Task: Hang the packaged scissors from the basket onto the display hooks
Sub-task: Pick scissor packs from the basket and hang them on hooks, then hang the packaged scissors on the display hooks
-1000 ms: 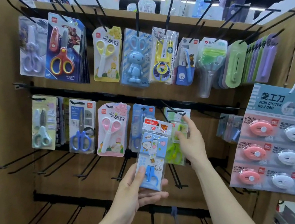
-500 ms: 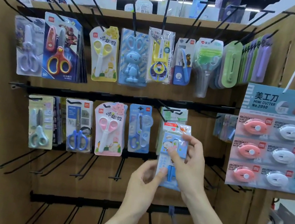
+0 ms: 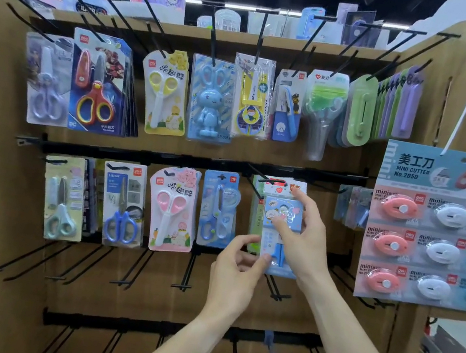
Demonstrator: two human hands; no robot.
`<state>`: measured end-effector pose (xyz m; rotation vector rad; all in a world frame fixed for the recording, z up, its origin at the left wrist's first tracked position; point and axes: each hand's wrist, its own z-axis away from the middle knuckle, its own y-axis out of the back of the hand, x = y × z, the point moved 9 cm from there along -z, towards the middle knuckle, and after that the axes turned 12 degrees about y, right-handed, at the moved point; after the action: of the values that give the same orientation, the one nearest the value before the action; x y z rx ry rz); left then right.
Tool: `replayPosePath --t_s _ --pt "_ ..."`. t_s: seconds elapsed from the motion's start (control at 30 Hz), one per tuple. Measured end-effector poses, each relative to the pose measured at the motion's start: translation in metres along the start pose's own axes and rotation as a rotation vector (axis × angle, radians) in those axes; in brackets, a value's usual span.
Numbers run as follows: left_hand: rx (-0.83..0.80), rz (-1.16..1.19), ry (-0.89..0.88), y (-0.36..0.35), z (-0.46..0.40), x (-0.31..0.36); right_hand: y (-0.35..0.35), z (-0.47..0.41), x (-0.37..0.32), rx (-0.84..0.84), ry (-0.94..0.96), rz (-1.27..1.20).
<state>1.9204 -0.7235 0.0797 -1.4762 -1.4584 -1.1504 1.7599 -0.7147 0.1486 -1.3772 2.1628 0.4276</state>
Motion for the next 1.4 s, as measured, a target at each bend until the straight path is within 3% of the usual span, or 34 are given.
replayPosePath --t_s 0.2,0.4,0.53,0.63,0.77,0.87,1.07,1.27,1.4 --pt "-0.021 -0.077 0.04 -0.001 -0.012 -0.01 -0.009 -0.018 0.019 -0.065 -0.095 0.113" --pt "-0.036 -0.184 0.058 0.019 -0.004 -0.02 -0.017 -0.029 0.037 -0.194 -0.133 0.429" --pt "-0.014 -0.28 0.04 0.048 0.016 -0.036 -0.01 0.009 0.021 -0.104 -0.059 0.604" --pt "0.037 -0.392 -0.017 0.082 0.041 -0.044 -0.027 0.073 -0.011 0.023 0.083 0.438" --pt "0.132 -0.614 -0.086 0.151 0.099 -0.064 -0.114 0.172 -0.026 -0.202 0.119 0.19" --pt "0.21 -0.804 0.016 0.222 0.149 -0.095 -0.184 0.239 -0.029 -0.409 0.035 0.017" --pt "0.274 -1.08 0.39 0.354 0.247 -0.168 -0.281 0.359 -0.026 -0.746 -0.169 -0.169" --pt "0.278 -1.153 0.701 0.43 0.326 -0.238 -0.342 0.466 -0.005 -0.975 -0.367 -0.225" --pt "0.235 -1.128 0.834 0.464 0.346 -0.282 -0.369 0.515 0.007 -1.069 -0.445 -0.138"
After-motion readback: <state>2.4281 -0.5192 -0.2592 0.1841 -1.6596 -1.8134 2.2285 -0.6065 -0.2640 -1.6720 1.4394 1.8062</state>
